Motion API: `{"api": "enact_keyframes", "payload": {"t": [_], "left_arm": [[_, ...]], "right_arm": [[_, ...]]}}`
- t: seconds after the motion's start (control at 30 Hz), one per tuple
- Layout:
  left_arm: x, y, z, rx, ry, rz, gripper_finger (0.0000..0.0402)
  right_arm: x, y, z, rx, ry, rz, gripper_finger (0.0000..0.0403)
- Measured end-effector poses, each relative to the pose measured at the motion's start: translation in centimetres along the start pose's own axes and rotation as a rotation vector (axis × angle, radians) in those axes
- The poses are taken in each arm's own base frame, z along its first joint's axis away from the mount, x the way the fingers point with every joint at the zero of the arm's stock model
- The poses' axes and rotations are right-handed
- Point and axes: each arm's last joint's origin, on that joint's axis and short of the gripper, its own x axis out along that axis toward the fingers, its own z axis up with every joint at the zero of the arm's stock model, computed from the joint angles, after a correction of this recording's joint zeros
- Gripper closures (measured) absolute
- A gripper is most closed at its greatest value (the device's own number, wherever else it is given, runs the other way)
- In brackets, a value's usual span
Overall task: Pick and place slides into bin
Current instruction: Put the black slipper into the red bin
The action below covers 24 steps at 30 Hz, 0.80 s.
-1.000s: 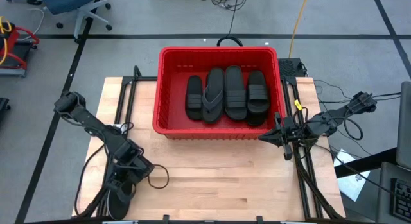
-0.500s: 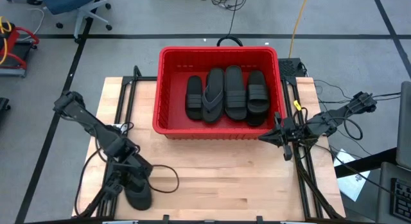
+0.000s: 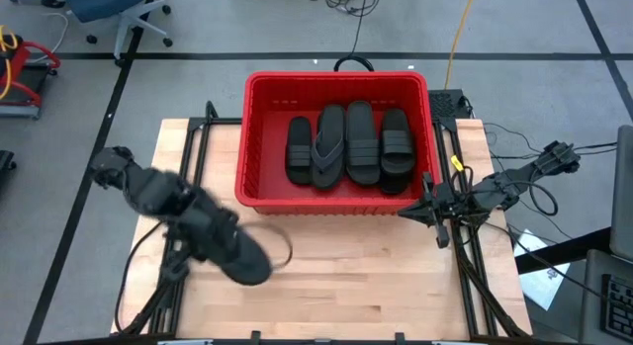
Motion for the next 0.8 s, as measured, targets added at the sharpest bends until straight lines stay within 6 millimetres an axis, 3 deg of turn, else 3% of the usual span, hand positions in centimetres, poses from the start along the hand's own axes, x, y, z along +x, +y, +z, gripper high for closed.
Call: {"api": "enact_keyframes", "payload": {"t": [0.27, 0.4, 0.53, 0.67, 0.8], "left_arm": [[-3.1, 5.0, 2.5, 0.051, -0.11, 0.24, 0.0401], [-3.0, 7.1, 3.3, 0.071, -0.077, 0.338, 0.0402], [-2.5, 9.1, 3.6, 0.079, -0.026, 0.388, 0.0402], [-2.1, 10.4, 3.9, 0.099, 0.004, 0.391, 0.0401], [-2.2, 10.9, 3.9, 0.141, 0.026, 0.429, 0.0401]], "right_arm": [[0.0, -0.1, 0.3, 0.016, -0.03, -0.021, 0.0403], [0.4, -0.5, 0.9, 0.06, -0.093, -0.06, 0.0403], [1.2, -0.8, 1.3, -0.018, -0.08, -0.077, 0.0398], [2.4, -0.9, 2.6, -0.027, -0.058, -0.101, 0.0367], [3.9, -1.6, 4.8, 0.064, -0.054, -0.076, 0.031]]}}
